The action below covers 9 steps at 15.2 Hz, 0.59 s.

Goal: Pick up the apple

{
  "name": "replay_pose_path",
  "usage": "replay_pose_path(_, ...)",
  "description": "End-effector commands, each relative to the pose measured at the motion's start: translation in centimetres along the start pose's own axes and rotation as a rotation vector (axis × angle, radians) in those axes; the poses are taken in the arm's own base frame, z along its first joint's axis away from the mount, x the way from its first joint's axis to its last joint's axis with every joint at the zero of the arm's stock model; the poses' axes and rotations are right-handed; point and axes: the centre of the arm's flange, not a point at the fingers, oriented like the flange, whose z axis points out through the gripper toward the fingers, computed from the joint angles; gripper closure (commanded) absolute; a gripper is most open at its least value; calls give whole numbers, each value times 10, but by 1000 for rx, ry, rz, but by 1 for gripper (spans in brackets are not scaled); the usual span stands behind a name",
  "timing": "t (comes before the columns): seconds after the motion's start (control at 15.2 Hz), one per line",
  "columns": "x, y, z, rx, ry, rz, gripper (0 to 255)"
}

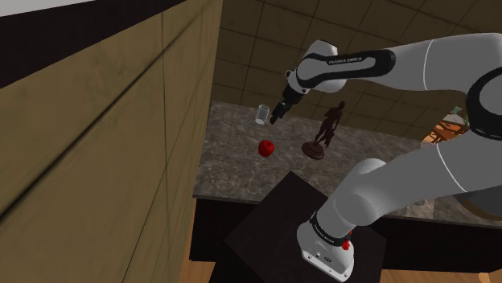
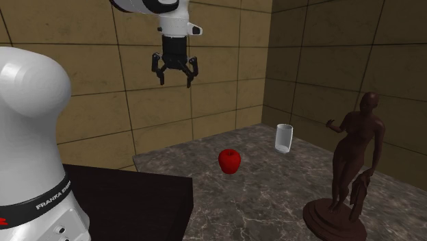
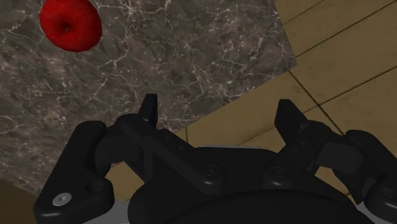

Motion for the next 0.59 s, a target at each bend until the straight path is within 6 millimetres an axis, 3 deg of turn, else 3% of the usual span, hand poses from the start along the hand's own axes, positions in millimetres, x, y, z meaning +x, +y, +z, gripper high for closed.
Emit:
replay_pose_path(0.0, 2, 19, 19, -6, -2, -6, 0)
replay_pose_path(0.53, 6, 92, 93, -19, -13, -24, 0)
